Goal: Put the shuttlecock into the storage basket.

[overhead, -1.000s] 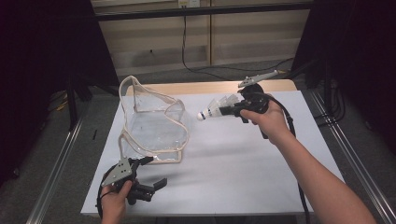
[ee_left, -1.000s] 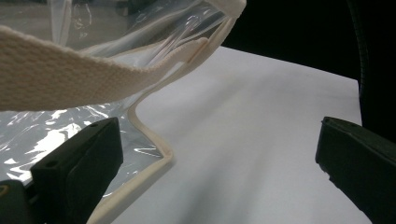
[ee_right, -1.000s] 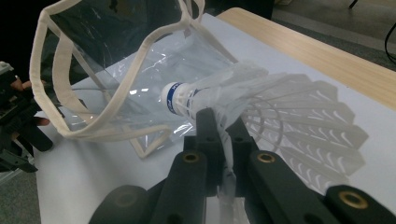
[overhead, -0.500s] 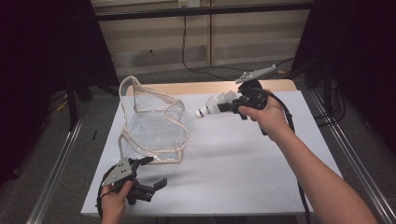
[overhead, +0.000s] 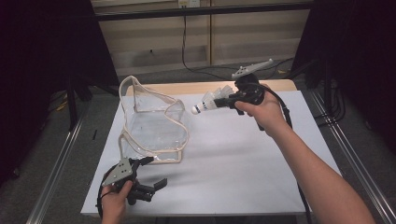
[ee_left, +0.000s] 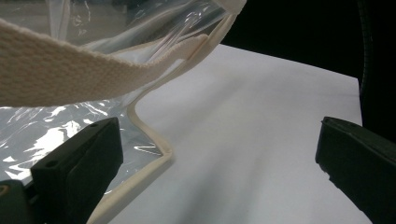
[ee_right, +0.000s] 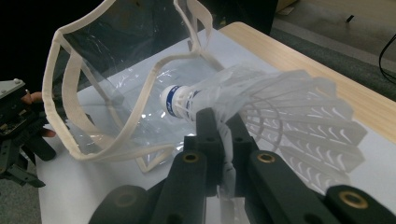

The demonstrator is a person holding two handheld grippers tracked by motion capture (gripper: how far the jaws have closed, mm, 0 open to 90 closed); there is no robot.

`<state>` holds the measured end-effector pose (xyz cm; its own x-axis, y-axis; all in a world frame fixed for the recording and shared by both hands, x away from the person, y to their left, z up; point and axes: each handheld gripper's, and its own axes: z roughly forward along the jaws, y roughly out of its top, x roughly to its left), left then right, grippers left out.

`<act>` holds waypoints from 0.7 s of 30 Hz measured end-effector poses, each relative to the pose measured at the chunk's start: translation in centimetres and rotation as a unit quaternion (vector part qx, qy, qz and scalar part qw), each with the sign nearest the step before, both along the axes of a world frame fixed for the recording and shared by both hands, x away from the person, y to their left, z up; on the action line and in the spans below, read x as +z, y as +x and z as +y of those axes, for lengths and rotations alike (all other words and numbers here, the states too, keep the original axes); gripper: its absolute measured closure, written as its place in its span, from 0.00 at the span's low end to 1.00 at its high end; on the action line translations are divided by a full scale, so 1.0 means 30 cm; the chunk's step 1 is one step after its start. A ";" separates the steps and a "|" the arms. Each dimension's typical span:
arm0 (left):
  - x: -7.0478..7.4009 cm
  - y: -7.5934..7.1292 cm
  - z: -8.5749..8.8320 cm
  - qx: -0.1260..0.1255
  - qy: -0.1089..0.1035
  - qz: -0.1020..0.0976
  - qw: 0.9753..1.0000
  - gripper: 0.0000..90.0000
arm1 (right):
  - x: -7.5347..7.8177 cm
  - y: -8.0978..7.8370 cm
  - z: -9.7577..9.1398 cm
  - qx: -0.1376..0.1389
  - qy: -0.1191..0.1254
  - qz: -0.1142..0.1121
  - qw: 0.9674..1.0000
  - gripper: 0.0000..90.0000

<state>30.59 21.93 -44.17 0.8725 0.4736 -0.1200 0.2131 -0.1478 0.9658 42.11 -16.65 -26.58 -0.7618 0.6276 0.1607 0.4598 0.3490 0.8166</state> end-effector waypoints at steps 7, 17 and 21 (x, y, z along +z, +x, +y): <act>-0.001 0.001 -0.001 -0.002 -0.001 0.000 1.000 0.01 | 0.021 0.000 0.021 0.008 -0.001 -0.006 1.000 0.98; -0.001 0.001 -0.001 -0.002 -0.001 0.001 1.000 0.01 | 0.050 0.005 0.062 0.018 -0.006 -0.012 1.000 0.98; -0.002 0.002 -0.001 -0.003 -0.001 -0.001 1.000 0.01 | 0.065 0.007 0.077 0.020 -0.006 -0.015 1.000 0.98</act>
<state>30.66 21.90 -44.22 0.8751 0.4690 -0.1193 0.2109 -0.1479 0.9662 42.31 -14.33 -24.64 -0.7910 0.5979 0.1299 0.4205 0.3771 0.8252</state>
